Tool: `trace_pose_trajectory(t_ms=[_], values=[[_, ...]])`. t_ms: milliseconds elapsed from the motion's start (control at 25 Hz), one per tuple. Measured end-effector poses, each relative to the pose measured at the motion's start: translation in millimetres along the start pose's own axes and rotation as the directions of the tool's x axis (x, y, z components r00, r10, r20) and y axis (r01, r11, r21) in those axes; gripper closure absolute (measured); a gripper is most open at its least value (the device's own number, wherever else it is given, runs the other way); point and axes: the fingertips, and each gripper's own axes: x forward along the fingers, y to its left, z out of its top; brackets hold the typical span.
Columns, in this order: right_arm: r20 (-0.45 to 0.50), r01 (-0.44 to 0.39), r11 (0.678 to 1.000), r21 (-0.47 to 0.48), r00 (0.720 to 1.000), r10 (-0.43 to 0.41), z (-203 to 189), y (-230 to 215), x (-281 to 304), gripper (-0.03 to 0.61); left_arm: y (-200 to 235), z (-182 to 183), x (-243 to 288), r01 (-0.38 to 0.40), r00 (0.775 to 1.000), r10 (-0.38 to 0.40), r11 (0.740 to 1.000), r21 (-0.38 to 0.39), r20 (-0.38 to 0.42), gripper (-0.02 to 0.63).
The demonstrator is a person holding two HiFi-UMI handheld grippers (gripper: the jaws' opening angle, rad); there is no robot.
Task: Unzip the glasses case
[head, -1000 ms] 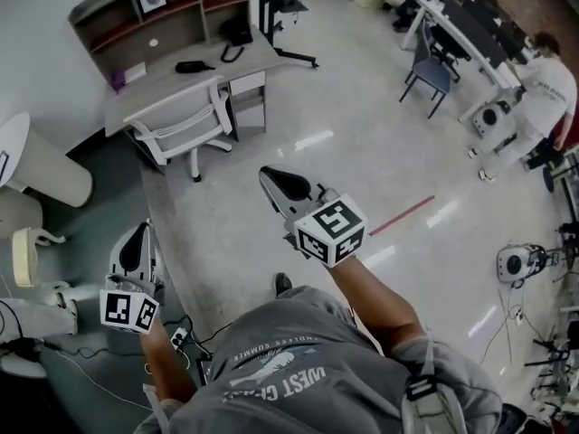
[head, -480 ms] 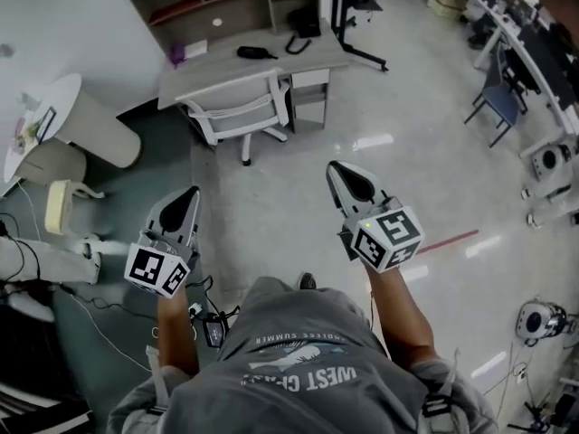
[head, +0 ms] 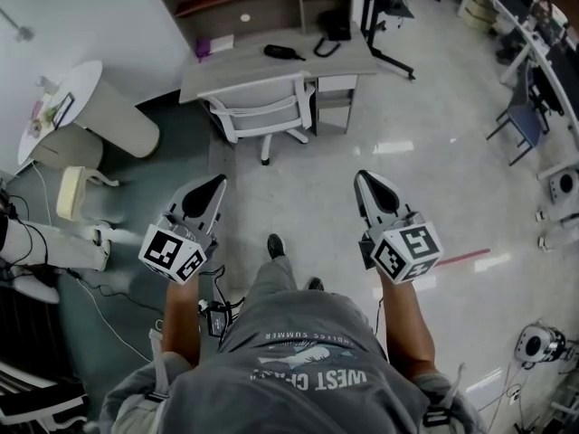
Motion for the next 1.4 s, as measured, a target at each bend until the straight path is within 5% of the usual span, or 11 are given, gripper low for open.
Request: trace_pose_trajectory(t_ms=[640, 1400], values=[[-0.024, 0.121, 0.992, -0.029, 0.992, -0.122, 16.4, -29.0, 135.2, 0.568, 151.8, -15.2, 93.9, 0.098, 0.994, -0.095, 0.993, -0.061, 0.052, 0.614], [-0.025, 0.229, 0.973, -0.035, 0.973, -0.23, 38.4, -50.5, 317.6, 0.568, 334.0, -22.9, 184.2, 0.217, 0.974, -0.213, 0.975, -0.045, 0.079, 0.614]])
